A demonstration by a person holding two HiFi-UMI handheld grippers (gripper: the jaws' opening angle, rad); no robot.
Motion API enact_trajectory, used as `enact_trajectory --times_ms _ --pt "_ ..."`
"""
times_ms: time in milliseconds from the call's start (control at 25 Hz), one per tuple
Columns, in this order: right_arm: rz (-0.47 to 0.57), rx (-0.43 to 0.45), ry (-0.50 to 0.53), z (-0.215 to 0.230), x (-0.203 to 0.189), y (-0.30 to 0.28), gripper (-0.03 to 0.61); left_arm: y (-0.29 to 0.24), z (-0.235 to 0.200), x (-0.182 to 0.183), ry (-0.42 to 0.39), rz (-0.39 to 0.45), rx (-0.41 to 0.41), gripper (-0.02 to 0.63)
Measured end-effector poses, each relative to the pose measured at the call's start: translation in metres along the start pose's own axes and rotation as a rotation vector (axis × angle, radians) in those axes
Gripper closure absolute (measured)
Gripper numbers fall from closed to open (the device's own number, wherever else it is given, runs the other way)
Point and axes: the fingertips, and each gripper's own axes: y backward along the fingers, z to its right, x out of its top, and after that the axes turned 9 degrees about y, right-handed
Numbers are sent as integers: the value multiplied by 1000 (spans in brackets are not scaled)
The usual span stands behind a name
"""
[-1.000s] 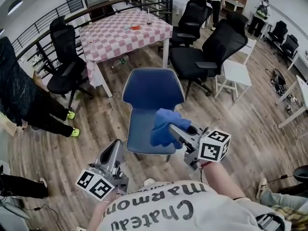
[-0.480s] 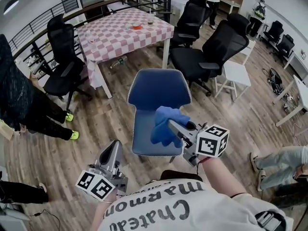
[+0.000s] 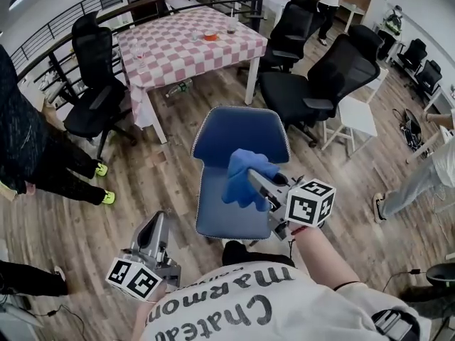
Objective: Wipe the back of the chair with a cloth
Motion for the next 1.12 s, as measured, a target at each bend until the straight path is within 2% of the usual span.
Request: enact_trajectory --times_ms 320,560,880,1120 --pt "-55 23 -9 54 7 -69 532 -52 -42 23 32 12 45 611" --pt "-95 36 -21 96 5 -113 532 -81 -70 31 45 14 110 610" --pt "-153 25 -62 147 -13 -154 532 -110 -98 39 75 23 190 611" --pt "-193 29 -91 170 -31 -178 532 -136 -111 32 95 -13 222 610"
